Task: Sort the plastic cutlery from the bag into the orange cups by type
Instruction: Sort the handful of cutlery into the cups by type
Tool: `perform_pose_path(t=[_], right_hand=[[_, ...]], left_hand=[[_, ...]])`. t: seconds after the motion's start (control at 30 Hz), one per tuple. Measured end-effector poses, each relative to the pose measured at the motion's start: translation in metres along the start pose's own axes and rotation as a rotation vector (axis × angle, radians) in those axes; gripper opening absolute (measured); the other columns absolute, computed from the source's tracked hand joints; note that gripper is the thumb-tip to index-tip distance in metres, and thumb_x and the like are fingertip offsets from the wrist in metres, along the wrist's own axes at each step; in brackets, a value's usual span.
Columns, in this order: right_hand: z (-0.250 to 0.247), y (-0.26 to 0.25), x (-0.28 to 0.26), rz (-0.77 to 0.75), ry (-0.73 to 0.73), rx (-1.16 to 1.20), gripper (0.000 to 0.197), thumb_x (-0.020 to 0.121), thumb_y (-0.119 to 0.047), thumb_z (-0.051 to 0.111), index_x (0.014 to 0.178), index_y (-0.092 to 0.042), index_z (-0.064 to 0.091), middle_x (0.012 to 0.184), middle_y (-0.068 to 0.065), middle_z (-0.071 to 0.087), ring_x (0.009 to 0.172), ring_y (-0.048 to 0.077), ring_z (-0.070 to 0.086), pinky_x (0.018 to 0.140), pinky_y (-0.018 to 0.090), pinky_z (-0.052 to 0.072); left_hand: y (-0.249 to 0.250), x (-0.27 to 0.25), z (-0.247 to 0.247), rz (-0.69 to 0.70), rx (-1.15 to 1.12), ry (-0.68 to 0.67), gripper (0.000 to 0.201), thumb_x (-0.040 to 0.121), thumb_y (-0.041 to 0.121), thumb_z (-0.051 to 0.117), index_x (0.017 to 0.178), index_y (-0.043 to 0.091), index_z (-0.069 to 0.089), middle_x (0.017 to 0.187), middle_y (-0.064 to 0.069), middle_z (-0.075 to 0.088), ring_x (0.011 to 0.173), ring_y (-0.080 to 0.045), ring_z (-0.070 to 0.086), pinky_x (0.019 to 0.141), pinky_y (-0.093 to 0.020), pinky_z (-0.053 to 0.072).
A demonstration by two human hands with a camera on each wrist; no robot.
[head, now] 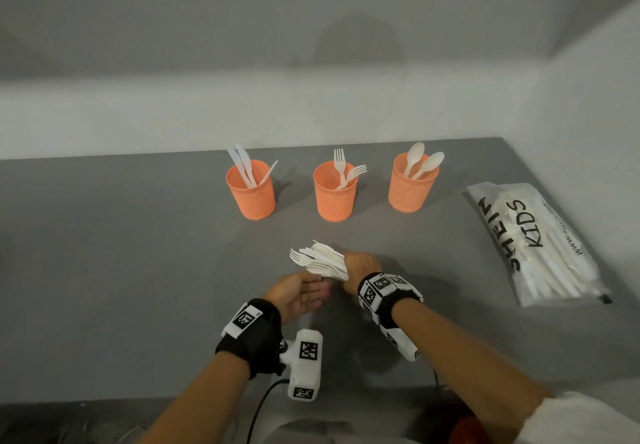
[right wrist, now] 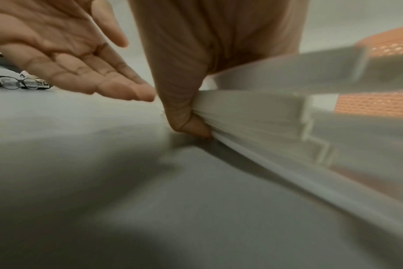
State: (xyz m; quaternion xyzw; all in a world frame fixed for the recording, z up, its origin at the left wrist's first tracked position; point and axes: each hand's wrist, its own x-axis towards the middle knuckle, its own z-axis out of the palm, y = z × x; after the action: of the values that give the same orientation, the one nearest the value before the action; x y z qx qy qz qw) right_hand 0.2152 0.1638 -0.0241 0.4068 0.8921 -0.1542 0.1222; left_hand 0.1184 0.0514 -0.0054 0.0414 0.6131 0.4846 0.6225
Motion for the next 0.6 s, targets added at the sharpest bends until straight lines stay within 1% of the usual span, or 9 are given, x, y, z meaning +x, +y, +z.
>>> perform_pose_path(t=[0.07,0.17,0.27,0.33,0.37,0.43,0.47,0.53,0.6], right_hand=[[-0.001,0.002,-0.001,0.004,-0.006,0.018,0.031,0.082,-0.013,0.061,0.112,-0.004,0.057,0.114,0.016,0.063,0.107,0.033,0.060,0.086,0.035,0.049],[-0.008,0.008,-0.002,0.023,-0.025,0.091,0.027,0.083,-0.017,0.061,0.106,-0.003,0.062,0.109,0.018,0.066,0.102,0.034,0.062,0.081,0.034,0.050],[-0.021,0.017,-0.003,0.065,0.041,0.411,0.026,0.082,-0.014,0.059,0.104,-0.002,0.065,0.103,0.018,0.068,0.094,0.033,0.063,0.077,0.034,0.048],[-0.038,0.019,-0.005,0.036,0.153,0.692,0.019,0.084,-0.009,0.057,0.099,-0.002,0.066,0.092,0.013,0.067,0.083,0.025,0.061,0.074,0.031,0.044],[-0.048,0.018,-0.007,0.016,0.218,0.838,0.011,0.083,-0.006,0.057,0.088,-0.005,0.066,0.081,0.010,0.064,0.072,0.019,0.060,0.072,0.031,0.044],[-0.069,0.014,-0.012,-0.001,0.324,1.053,0.019,0.081,-0.001,0.056,0.066,-0.013,0.059,0.062,0.003,0.057,0.048,0.003,0.056,0.063,0.028,0.048],[-0.078,0.012,-0.015,-0.011,0.353,1.134,0.024,0.080,0.002,0.055,0.062,-0.013,0.055,0.058,0.002,0.055,0.041,-0.001,0.053,0.056,0.022,0.048],[-0.092,0.006,-0.019,-0.035,0.391,1.254,0.024,0.080,0.007,0.054,0.062,-0.010,0.054,0.058,0.004,0.054,0.040,-0.003,0.053,0.048,0.012,0.045],[-0.099,0.000,-0.022,-0.053,0.417,1.342,0.018,0.080,0.007,0.055,0.067,-0.006,0.056,0.060,0.005,0.055,0.046,0.000,0.055,0.052,0.013,0.045]], left_hand=[[-0.001,-0.003,-0.004,-0.003,-0.021,-0.011,0.023,0.096,0.013,0.036,0.096,0.006,0.059,0.096,-0.009,0.065,0.090,-0.021,0.061,0.083,-0.031,0.047],[-0.003,-0.006,-0.006,-0.012,-0.035,-0.025,0.026,0.097,0.013,0.034,0.098,0.005,0.059,0.097,-0.010,0.065,0.088,-0.020,0.061,0.080,-0.029,0.047],[-0.004,-0.009,0.000,-0.010,-0.014,-0.043,0.025,0.097,0.013,0.034,0.098,0.006,0.058,0.097,-0.010,0.064,0.088,-0.020,0.061,0.082,-0.029,0.047],[-0.004,-0.009,0.007,-0.010,-0.006,-0.055,0.025,0.097,0.013,0.033,0.099,0.006,0.058,0.096,-0.009,0.064,0.088,-0.020,0.060,0.081,-0.028,0.047],[-0.004,-0.009,0.011,-0.013,-0.009,-0.063,0.026,0.097,0.015,0.033,0.099,0.006,0.057,0.096,-0.010,0.064,0.088,-0.020,0.060,0.080,-0.029,0.047],[-0.004,-0.007,0.020,-0.014,-0.050,-0.083,0.029,0.098,0.020,0.033,0.100,0.004,0.057,0.097,-0.012,0.064,0.089,-0.021,0.061,0.080,-0.031,0.048],[-0.004,-0.006,0.025,-0.018,-0.081,-0.094,0.032,0.098,0.023,0.032,0.100,0.004,0.057,0.097,-0.013,0.064,0.088,-0.022,0.061,0.079,-0.032,0.048],[-0.002,-0.005,0.034,-0.024,-0.149,-0.113,0.040,0.099,0.031,0.030,0.104,0.001,0.056,0.098,-0.015,0.064,0.085,-0.024,0.061,0.074,-0.033,0.050],[0.003,-0.004,0.041,-0.020,-0.211,-0.121,0.050,0.100,0.039,0.026,0.113,-0.001,0.053,0.099,-0.018,0.063,0.084,-0.025,0.061,0.069,-0.033,0.053]])
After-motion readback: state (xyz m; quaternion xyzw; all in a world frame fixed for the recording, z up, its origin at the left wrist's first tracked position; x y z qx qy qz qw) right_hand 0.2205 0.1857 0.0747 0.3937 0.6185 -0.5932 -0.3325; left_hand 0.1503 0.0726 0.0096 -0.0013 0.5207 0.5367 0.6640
